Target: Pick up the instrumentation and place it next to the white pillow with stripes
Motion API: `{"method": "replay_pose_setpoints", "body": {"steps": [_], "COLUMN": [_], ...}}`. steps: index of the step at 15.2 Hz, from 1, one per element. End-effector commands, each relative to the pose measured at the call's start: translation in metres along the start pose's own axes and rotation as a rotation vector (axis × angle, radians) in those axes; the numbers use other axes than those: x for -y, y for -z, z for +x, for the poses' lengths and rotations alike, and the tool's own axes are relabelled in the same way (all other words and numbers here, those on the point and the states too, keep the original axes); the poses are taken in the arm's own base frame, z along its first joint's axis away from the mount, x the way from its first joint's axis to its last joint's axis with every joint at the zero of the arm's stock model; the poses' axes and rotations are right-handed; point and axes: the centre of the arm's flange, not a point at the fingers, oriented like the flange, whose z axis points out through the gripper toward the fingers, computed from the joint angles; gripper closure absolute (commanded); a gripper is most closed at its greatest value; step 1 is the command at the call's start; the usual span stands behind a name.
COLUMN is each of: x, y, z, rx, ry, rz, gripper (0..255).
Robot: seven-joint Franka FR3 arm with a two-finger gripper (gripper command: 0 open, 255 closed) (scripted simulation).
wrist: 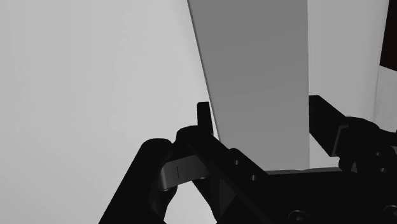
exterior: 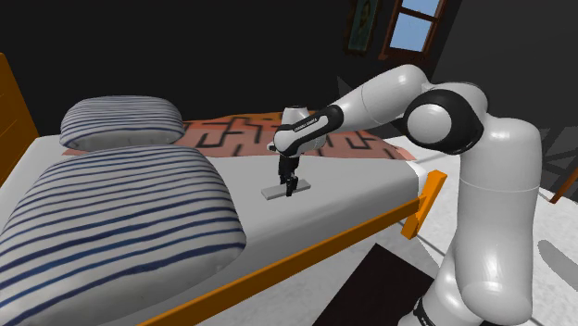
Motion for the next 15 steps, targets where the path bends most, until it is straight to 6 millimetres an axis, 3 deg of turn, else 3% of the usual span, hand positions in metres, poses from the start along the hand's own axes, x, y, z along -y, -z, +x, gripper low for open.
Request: {"method": "replay_pose_setpoints", "body": {"steps": [1, 15], "x": [0.000, 0.001], "y": [0.000, 0.068], "z": [0.000, 0.000], "rx": [0.000, 0.000], "ry": [-0.001, -0.001], "rz": [0.001, 0.001], "gripper": [255, 255]}}
